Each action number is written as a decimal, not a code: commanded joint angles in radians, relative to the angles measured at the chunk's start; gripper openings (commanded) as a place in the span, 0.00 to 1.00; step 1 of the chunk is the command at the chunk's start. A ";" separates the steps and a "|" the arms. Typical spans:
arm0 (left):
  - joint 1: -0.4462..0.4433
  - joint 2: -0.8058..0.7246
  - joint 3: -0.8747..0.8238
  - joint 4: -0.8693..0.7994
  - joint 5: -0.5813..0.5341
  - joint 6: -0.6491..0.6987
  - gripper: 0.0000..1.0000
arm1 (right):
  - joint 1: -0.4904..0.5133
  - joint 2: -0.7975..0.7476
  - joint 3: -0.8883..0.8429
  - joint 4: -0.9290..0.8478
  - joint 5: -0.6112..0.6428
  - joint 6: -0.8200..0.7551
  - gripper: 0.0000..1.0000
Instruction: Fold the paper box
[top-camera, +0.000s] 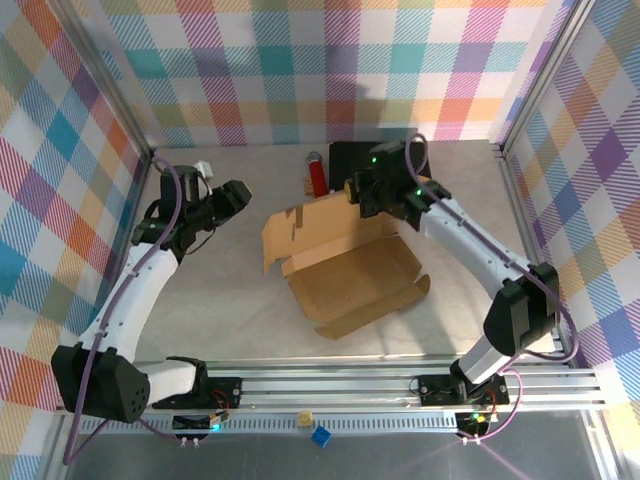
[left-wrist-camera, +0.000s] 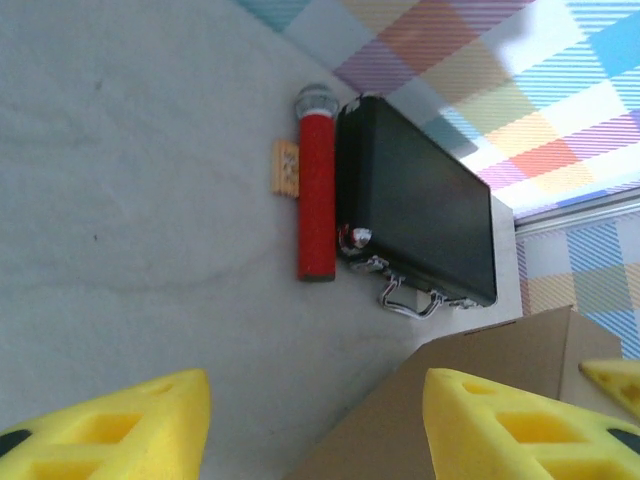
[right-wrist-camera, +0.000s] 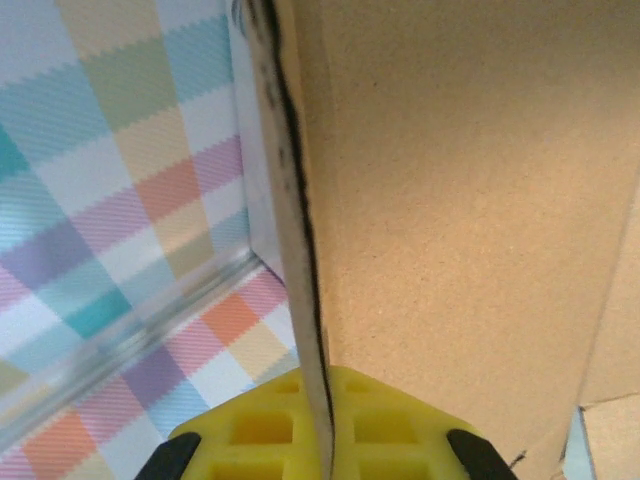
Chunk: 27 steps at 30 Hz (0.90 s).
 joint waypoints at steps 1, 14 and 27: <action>0.017 0.034 -0.018 0.060 0.052 -0.079 0.59 | -0.009 -0.011 -0.078 0.235 0.084 -0.073 0.00; 0.015 0.079 0.000 -0.113 0.099 -0.326 0.60 | -0.003 -0.080 -0.421 0.746 -0.038 -0.232 0.00; -0.115 0.126 0.111 -0.226 0.016 -0.525 0.62 | -0.071 -0.020 -0.474 0.989 -0.150 -0.198 0.00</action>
